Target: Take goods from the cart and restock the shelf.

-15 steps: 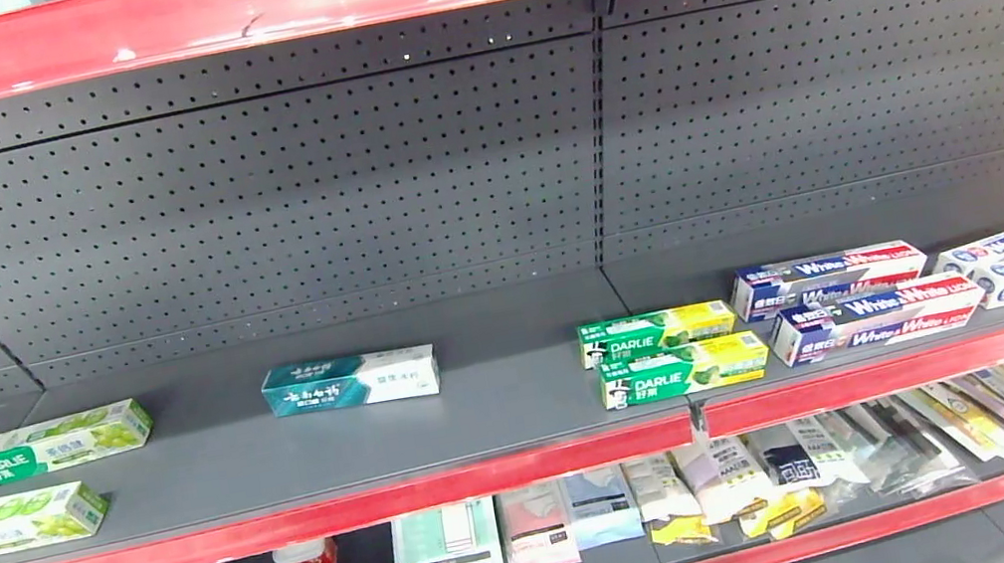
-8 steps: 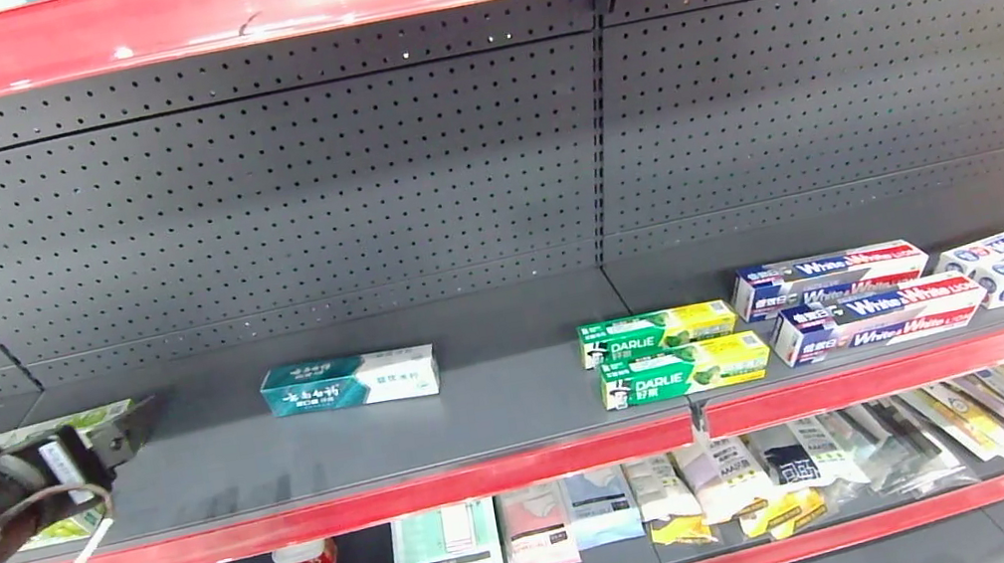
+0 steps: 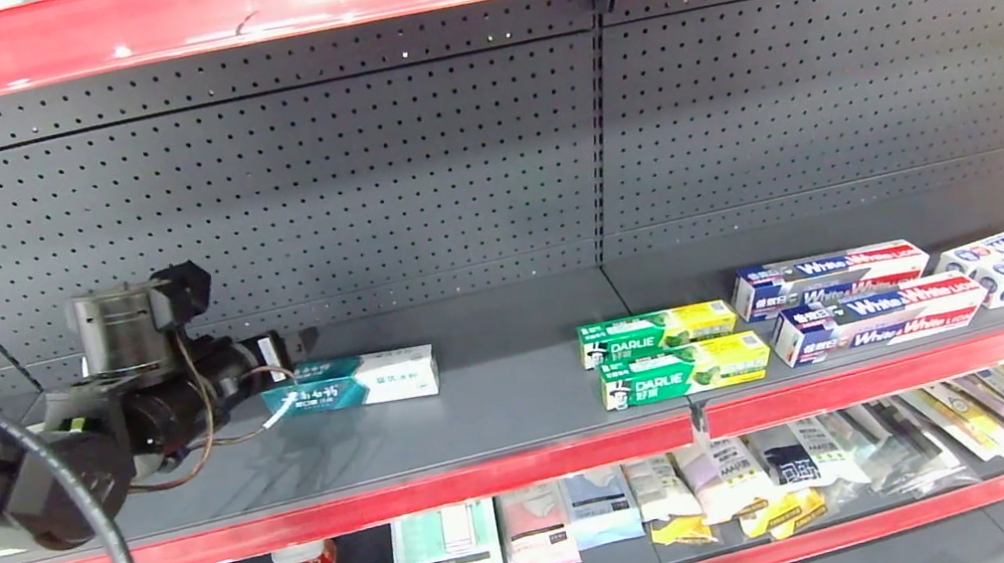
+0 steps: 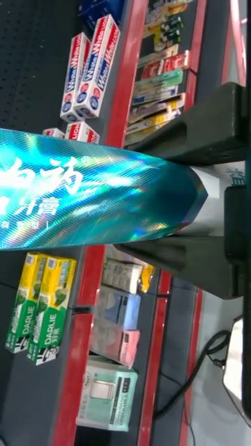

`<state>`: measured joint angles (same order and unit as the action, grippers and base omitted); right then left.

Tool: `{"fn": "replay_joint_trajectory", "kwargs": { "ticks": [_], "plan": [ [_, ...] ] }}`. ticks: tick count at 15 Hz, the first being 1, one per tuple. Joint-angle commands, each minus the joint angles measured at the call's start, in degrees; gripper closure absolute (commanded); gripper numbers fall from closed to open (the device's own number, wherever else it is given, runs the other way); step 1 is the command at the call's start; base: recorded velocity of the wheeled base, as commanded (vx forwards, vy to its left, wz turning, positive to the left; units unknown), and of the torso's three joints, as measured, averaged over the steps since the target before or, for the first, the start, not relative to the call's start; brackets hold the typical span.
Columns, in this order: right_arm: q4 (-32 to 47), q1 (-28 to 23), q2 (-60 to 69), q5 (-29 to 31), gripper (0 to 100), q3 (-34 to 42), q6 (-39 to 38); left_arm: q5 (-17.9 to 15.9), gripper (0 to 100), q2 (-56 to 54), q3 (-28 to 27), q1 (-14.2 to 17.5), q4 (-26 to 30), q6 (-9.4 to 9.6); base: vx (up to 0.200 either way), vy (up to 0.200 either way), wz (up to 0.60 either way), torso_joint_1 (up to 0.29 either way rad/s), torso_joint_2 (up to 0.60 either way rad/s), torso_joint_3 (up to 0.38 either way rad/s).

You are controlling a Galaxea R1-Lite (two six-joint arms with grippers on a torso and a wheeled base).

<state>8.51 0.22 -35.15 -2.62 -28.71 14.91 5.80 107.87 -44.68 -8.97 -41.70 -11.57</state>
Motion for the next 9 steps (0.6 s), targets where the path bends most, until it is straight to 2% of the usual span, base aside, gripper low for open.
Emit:
{"fn": "replay_joint_trajectory", "kwargs": {
  "ticks": [1, 4, 5, 9],
  "plan": [
    [-0.07, 0.04, -0.01, -0.02, 100, 0.58, -0.06, -0.62, 0, 5.06, -0.76, -1.14, -0.75, 0.23, 0.0, 0.0, 0.0, 0.0, 0.0, 0.0],
    [-0.07, 0.04, -0.19, -0.02, 100, 0.76, 0.03, -0.97, 0, 8.4, -3.92, -1.66, -1.54, 0.32, 0.0, 0.0, 0.0, 0.0, 0.0, 0.0],
    [0.02, 0.04, 0.25, 0.07, 100, 1.02, 0.03, -0.79, 0, 11.04, -7.44, -1.66, -1.54, 0.32, 0.0, 0.0, 0.0, 0.0, 0.0, 0.0],
    [0.02, 0.04, 1.66, 0.16, 100, 1.81, 0.12, -0.27, 0, 14.73, -12.63, -2.45, -0.84, 0.41, 0.0, 0.0, 0.0, 0.0, 0.0, 0.0]
  ]
}}
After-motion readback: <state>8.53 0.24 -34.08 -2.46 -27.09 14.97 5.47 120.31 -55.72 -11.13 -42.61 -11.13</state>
